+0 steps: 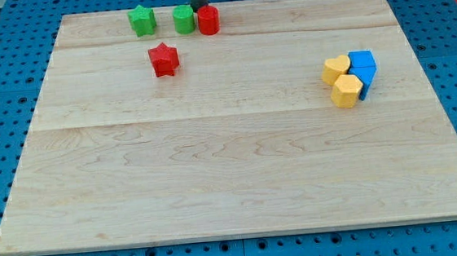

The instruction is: Move the red circle to the top centre of the board

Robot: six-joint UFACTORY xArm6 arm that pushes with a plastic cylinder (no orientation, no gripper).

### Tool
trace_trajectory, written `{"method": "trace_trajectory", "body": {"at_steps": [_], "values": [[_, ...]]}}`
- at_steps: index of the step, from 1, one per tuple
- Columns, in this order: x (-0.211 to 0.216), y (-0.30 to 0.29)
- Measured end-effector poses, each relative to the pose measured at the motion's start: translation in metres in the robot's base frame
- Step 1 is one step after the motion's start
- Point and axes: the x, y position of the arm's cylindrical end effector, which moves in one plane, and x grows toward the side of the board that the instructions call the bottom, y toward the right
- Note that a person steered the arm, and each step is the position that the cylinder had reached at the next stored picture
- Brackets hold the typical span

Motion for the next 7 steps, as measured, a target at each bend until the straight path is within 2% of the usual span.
{"method": "trace_trajectory", "body": {"at_steps": [2,5,7], "values": [[0.030,0.014],[0.078,-0.005],[0.062,0.055]]}}
